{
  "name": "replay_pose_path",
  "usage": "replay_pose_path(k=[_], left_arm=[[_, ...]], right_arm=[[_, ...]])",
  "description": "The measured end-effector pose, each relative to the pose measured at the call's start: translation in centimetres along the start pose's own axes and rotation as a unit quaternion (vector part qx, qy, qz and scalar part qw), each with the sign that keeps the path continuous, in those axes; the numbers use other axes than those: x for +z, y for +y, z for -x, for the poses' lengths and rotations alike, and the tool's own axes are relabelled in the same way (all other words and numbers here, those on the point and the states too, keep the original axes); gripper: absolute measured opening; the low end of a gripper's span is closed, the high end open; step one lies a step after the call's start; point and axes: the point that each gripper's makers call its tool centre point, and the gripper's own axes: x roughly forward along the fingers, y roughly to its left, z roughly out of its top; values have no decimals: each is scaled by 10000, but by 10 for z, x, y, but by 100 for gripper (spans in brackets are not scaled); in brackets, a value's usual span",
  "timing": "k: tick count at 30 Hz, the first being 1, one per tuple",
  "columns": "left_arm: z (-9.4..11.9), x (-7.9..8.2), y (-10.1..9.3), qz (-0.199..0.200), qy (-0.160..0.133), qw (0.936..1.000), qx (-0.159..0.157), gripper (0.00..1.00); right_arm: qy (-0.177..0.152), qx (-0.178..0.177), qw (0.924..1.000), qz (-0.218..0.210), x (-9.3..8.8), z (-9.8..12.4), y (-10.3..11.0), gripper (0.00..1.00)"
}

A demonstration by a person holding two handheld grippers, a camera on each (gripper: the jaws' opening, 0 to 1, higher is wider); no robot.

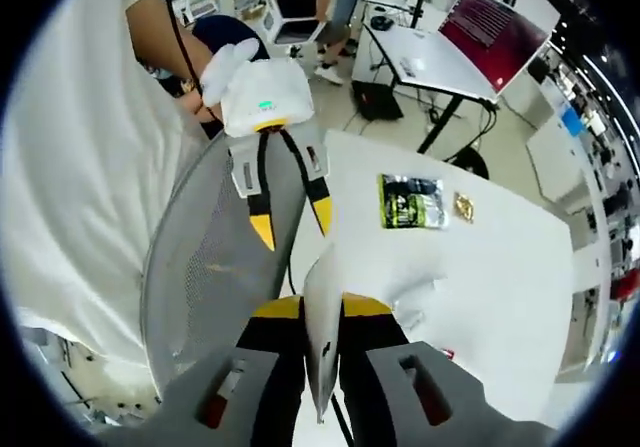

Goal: Arrange the skincare products in the storage area until every visible bottle or jar stands upright without overlapping.

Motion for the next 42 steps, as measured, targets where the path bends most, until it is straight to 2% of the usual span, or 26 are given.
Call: replay_pose_path(k=[3, 6, 10, 12, 14, 15, 17, 25, 31, 36, 42], left_arm=[[-6, -6, 10, 66, 39, 9996, 288, 38], [-11, -15, 20, 313, 206, 9974, 616, 38], [-12, -17, 22, 43, 333, 9959, 839, 38], [-12, -18, 22, 70, 343, 9958, 850, 38], [-13, -22, 21, 338, 412, 9954, 792, 38], [-14, -25, 22, 346, 490, 9950, 800, 38], [-15, -31, 24, 226, 632, 9937, 892, 38], [-17, -34, 23, 157, 694, 9935, 887, 38], [-16, -34, 25, 192, 709, 9926, 966, 38], [-17, -39, 28, 203, 826, 9909, 1044, 38], [-16, -38, 32, 185, 785, 9900, 1154, 38]], right_arm=[[83, -49, 10000, -4, -7, 2, -11, 9], [130, -206, 9997, -81, -15, 7, -27, 9], [89, -282, 9994, -179, -21, 13, -43, 9], [112, -306, 9993, -198, -23, 14, -51, 9], [197, -373, 9990, -148, -28, 15, -60, 9], [256, -396, 9988, -123, -32, 15, -66, 9], [308, -426, 9985, -123, -37, 16, -75, 9], [339, -422, 9979, -349, -52, 19, -109, 9], [486, -468, 9969, -412, -68, 19, -141, 9], [657, -459, 9962, -352, -82, 13, -163, 9], [808, -379, 9954, -334, -96, 4, -181, 9]])
